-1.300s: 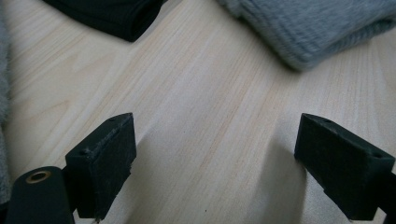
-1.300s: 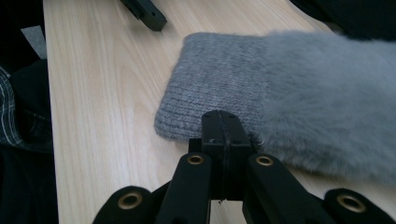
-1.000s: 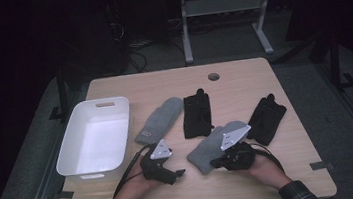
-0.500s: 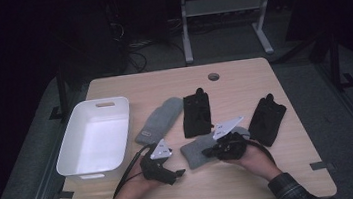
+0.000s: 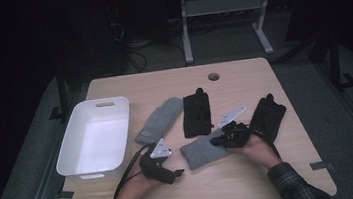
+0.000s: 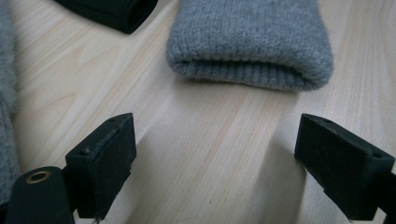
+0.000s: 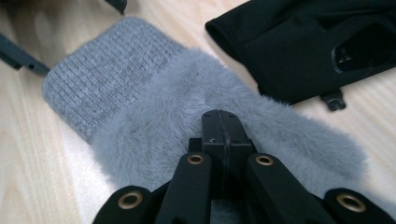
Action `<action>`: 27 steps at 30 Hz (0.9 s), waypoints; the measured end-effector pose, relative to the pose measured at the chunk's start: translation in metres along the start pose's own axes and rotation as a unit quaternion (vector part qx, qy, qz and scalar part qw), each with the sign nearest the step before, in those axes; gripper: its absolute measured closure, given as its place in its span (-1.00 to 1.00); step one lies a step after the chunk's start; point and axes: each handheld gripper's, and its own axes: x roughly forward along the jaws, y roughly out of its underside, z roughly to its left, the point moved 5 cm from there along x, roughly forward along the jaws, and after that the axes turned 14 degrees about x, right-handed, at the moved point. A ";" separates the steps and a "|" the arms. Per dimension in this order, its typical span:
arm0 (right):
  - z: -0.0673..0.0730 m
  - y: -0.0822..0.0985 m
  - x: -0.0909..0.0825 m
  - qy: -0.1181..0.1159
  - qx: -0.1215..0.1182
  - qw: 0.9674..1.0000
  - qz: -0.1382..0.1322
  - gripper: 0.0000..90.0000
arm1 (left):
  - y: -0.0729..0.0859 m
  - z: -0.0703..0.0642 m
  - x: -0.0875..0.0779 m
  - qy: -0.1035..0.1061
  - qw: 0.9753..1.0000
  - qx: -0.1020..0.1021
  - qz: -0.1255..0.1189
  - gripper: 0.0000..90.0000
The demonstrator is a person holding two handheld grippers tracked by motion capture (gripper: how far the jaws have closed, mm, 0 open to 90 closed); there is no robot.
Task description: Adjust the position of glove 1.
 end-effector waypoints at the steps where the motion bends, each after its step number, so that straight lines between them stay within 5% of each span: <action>1: 0.000 0.000 0.000 0.000 0.000 1.000 0.000 1.00 | 0.000 0.000 -0.001 -0.001 1.000 0.000 0.002 -0.74; 12: 0.020 0.030 -0.017 -0.008 -0.014 1.000 0.009 1.00 | 0.002 -0.001 -0.001 -0.001 1.000 0.003 -0.010 -0.74; 17: 0.023 0.038 -0.023 -0.015 -0.001 1.000 0.003 1.00 | 0.003 -0.001 -0.001 -0.001 1.000 0.002 -0.018 -0.74; 23: 0.019 0.029 -0.046 -0.016 0.010 0.998 -0.052 0.78 | 0.003 -0.001 -0.001 -0.003 1.000 0.003 -0.016 -0.74; 27: 0.003 0.041 -0.072 0.014 0.034 0.995 -0.088 0.40 | 0.003 -0.001 0.000 -0.002 1.000 0.002 -0.018 -0.74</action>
